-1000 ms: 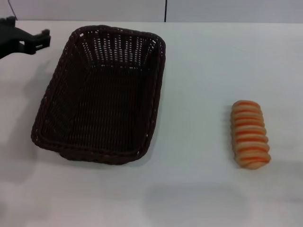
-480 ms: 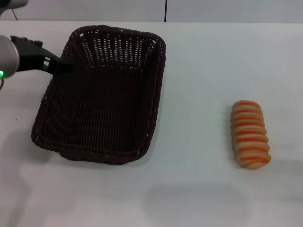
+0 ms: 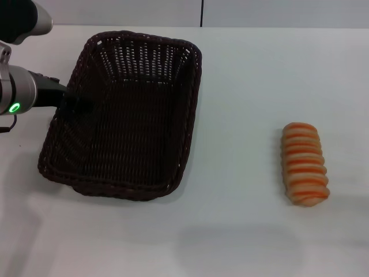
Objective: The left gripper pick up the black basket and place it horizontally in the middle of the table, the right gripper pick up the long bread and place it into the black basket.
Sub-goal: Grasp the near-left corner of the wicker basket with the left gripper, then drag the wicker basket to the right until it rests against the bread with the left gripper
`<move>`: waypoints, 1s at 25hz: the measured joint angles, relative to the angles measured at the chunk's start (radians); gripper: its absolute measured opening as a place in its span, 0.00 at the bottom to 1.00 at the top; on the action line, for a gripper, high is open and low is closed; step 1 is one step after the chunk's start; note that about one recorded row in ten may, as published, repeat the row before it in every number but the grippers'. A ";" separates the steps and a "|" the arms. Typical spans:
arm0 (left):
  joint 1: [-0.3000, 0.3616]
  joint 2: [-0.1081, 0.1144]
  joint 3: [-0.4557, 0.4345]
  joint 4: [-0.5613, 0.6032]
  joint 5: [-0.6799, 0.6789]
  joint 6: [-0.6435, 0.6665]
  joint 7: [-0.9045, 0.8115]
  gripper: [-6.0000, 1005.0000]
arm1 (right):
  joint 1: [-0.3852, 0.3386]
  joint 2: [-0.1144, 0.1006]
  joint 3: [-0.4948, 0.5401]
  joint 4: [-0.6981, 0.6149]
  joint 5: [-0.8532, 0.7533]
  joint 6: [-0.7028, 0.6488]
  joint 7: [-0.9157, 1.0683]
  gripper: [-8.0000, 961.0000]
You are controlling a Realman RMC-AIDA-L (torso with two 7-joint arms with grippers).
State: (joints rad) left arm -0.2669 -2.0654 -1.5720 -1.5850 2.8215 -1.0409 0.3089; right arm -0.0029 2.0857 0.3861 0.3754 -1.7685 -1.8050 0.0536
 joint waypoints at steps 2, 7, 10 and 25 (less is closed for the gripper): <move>-0.001 0.000 0.001 0.004 0.000 0.003 -0.006 0.69 | 0.001 0.000 -0.005 0.000 0.002 0.000 0.000 0.86; -0.005 0.001 0.012 0.001 0.003 -0.007 -0.006 0.67 | 0.001 0.000 -0.006 0.001 0.003 0.000 0.000 0.86; -0.022 0.003 0.017 0.026 0.006 -0.019 -0.001 0.65 | 0.002 0.000 -0.006 0.000 0.001 0.000 0.001 0.86; -0.046 0.004 0.012 -0.004 0.009 -0.066 0.102 0.32 | 0.004 -0.001 -0.006 0.003 -0.005 -0.009 0.004 0.86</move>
State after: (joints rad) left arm -0.3130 -2.0617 -1.5600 -1.5892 2.8305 -1.1069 0.4107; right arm 0.0016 2.0847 0.3803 0.3789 -1.7731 -1.8138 0.0580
